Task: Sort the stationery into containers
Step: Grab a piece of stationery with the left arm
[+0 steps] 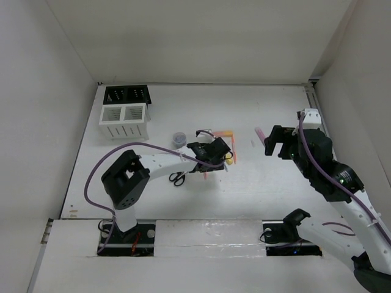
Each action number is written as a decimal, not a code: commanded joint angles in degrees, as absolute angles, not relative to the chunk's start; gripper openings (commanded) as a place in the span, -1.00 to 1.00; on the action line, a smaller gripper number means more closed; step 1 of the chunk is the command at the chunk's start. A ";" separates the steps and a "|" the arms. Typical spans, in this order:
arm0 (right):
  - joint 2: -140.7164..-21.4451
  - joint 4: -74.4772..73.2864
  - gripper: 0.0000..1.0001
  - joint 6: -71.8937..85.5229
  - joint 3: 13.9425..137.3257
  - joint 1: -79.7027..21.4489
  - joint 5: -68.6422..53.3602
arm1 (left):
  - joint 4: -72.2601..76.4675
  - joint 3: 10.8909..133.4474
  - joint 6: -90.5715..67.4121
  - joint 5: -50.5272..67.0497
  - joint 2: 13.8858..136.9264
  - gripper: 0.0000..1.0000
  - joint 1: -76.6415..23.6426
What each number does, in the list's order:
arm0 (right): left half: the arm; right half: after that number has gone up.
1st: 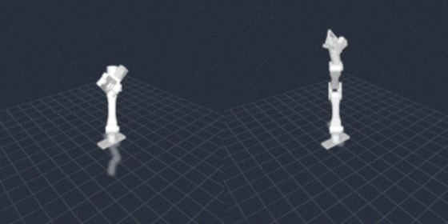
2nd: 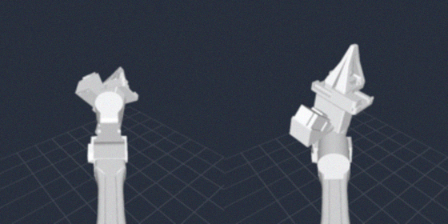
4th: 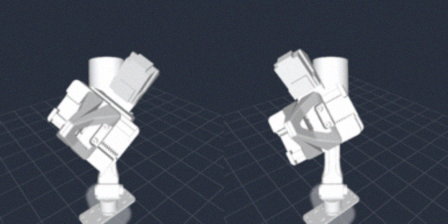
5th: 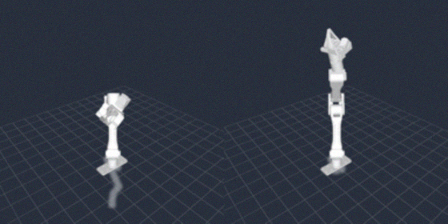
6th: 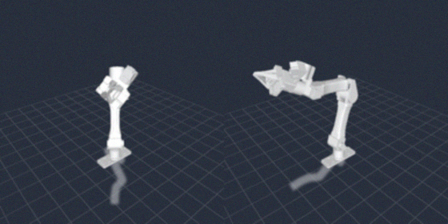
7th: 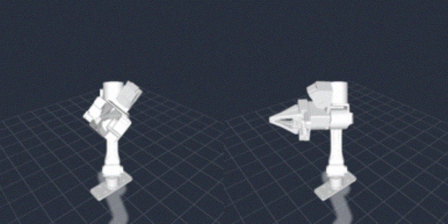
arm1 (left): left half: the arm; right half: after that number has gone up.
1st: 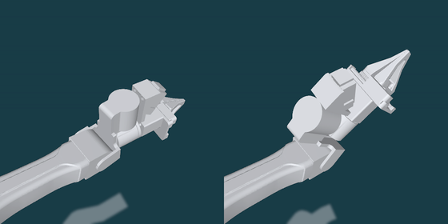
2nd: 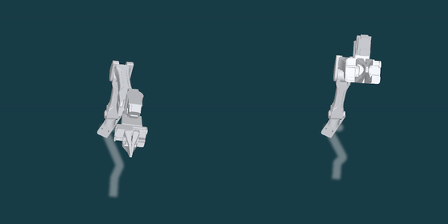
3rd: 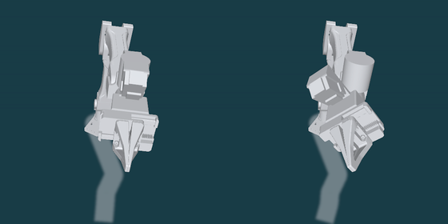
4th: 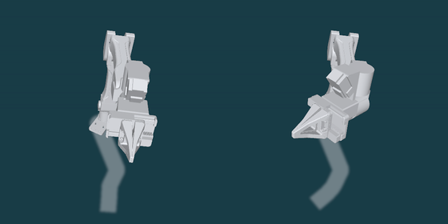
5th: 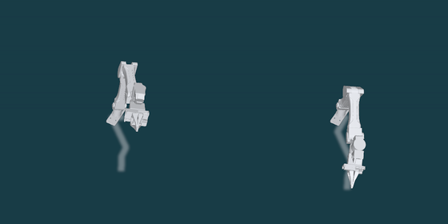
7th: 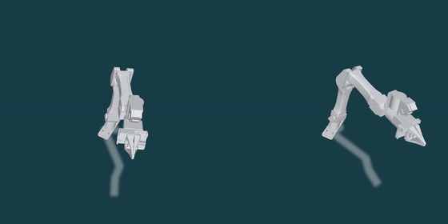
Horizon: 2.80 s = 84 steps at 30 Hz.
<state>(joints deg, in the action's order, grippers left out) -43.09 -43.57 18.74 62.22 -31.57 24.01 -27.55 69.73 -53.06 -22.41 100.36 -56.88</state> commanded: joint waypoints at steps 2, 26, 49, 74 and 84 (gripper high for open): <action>-42.63 -42.02 0.97 17.75 63.46 -31.90 23.73 | -28.82 71.98 -53.70 -24.35 103.44 0.60 -57.04; -41.04 -39.73 1.00 17.23 60.21 -31.90 21.45 | -30.15 73.48 -56.60 -25.14 111.53 0.13 -55.37; -41.57 -37.44 1.00 17.23 59.15 -31.90 18.29 | -28.39 72.34 -55.02 -18.98 116.63 -1.00 -54.32; -80.23 -22.32 0.75 11.16 60.47 -19.87 7.48 | -34.28 67.51 -53.18 -26.10 91.77 -1.00 -57.66; -94.21 -20.57 0.28 7.12 66.09 -16.79 2.37 | -32.00 64.60 -43.25 -25.58 78.93 -1.00 -58.18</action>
<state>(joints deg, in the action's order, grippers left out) -92.38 -24.27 9.26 62.28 -17.15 4.93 -32.23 65.47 -47.59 -24.69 82.17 -58.04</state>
